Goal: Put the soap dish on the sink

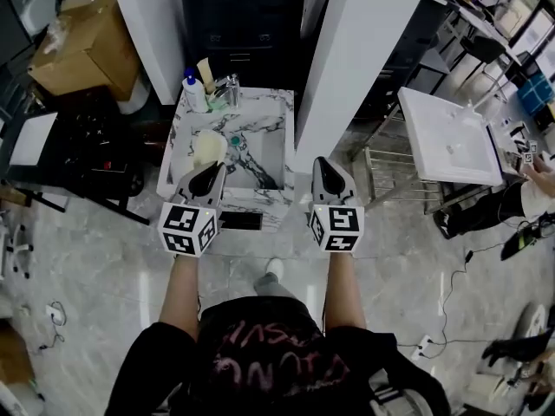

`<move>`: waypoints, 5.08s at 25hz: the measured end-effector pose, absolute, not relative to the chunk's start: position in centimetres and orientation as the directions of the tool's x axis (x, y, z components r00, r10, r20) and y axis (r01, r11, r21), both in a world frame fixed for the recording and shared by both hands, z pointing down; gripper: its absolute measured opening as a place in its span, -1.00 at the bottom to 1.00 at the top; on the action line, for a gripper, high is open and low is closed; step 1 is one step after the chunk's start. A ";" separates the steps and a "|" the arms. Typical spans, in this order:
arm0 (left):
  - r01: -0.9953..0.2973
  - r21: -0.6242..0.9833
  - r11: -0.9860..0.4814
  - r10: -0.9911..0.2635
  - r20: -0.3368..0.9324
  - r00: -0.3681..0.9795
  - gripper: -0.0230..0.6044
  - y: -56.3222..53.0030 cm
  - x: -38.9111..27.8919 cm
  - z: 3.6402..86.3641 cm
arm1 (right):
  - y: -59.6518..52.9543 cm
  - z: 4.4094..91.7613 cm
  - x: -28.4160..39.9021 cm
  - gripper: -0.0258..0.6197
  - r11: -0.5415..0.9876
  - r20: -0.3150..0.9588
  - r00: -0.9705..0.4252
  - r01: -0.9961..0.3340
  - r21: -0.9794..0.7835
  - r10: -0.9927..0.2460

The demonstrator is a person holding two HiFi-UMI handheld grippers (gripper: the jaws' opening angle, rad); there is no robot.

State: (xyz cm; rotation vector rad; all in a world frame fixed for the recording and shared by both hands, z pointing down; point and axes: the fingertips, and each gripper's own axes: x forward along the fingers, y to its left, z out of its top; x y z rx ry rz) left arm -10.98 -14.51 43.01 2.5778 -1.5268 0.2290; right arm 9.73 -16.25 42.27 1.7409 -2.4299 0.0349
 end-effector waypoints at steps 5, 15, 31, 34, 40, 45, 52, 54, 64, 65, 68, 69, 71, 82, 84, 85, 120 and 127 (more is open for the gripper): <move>-0.886 0.039 -0.462 -0.860 0.225 0.458 -0.85 -19.0 -8.6 43.5 | -21.3 43.1 11.4 -0.88 0.356 0.159 -0.343 -0.933 0.061 -0.926; -0.880 -0.042 -0.473 -0.852 0.278 0.444 -0.85 -23.2 -5.6 44.0 | -26.5 43.1 13.0 -0.88 0.388 0.165 -0.377 -0.921 0.039 -0.911; -0.840 -0.023 -0.542 -0.812 0.271 0.516 -0.85 -29.3 -5.6 44.4 | -31.6 41.8 12.8 -0.88 0.319 0.126 -0.312 -0.947 0.039 -0.942; -0.833 -0.011 -0.554 -0.802 0.274 0.530 -0.85 -30.7 -6.1 44.8 | -32.7 41.7 12.3 -0.88 0.304 0.121 -0.298 -0.952 0.042 -0.947; -0.808 -0.003 -0.589 -0.770 0.307 0.560 -0.85 -33.6 -6.0 46.1 | -34.8 41.4 11.8 -0.88 0.282 0.115 -0.275 -0.958 0.043 -0.954; -0.783 -0.012 -0.622 -0.736 0.351 0.579 -0.85 -36.3 -5.7 48.2 | -36.7 41.7 11.6 -0.88 0.262 0.126 -0.254 -0.964 0.055 -0.959; -0.734 -0.030 -0.678 -0.668 0.441 0.599 -0.85 -40.0 -4.4 52.1 | -38.4 42.7 11.8 -0.88 0.236 0.145 -0.227 -0.971 0.048 -0.963; -0.728 -0.017 -0.686 -0.652 0.459 0.604 -0.85 -41.2 -4.3 53.1 | -38.9 42.9 11.9 -0.88 0.227 0.147 -0.218 -0.973 0.045 -0.965; -0.656 -0.025 -0.754 -0.536 0.600 0.594 -0.85 -45.6 -2.7 60.1 | -40.5 45.1 13.3 -0.88 0.189 0.190 -0.177 -0.981 0.051 -0.966; -0.647 -0.032 -0.762 -0.525 0.614 0.589 -0.85 -46.0 -2.6 60.7 | -40.5 45.4 13.4 -0.88 0.189 0.197 -0.175 -0.980 0.055 -0.965; -0.624 -0.032 -0.781 -0.489 0.653 0.579 -0.85 -47.3 -1.9 62.8 | -40.9 46.4 13.9 -0.88 0.179 0.218 -0.163 -0.982 0.056 -0.962; -0.616 -0.031 -0.787 -0.476 0.666 0.575 -0.85 -47.6 -1.7 63.5 | -41.0 46.8 14.1 -0.88 0.176 0.225 -0.159 -0.983 0.055 -0.961; -0.601 -0.034 -0.798 -0.451 0.695 0.560 -0.84 -47.9 -1.5 64.9 | -41.1 47.4 14.5 -0.88 0.169 0.238 -0.151 -0.984 0.054 -0.959; -0.553 -0.034 -0.833 -0.370 0.777 0.509 -0.84 -49.4 -0.9 69.7 | -41.9 49.1 16.0 -0.88 0.139 0.273 -0.121 -0.989 0.047 -0.954; -0.542 -0.041 -0.839 -0.360 0.789 0.497 -0.84 -49.7 -0.8 70.4 | -41.9 49.5 16.3 -0.88 0.132 0.281 -0.114 -0.990 0.047 -0.953; -0.540 -0.043 -0.840 -0.358 0.793 0.493 -0.84 -49.9 -0.7 70.6 | -42.0 49.7 16.5 -0.88 0.129 0.284 -0.110 -0.991 0.047 -0.952; -0.640 -0.075 -0.764 -0.508 0.682 0.526 -0.75 -47.9 -1.4 64.1 | -40.2 48.7 15.4 -0.88 0.166 0.281 -0.156 -0.986 0.009 -0.947; -0.693 -0.101 -0.714 -0.596 0.606 0.526 -0.84 -44.9 -1.8 59.9 | -37.6 47.9 14.9 -0.88 0.208 0.258 -0.199 -0.978 0.009 -0.945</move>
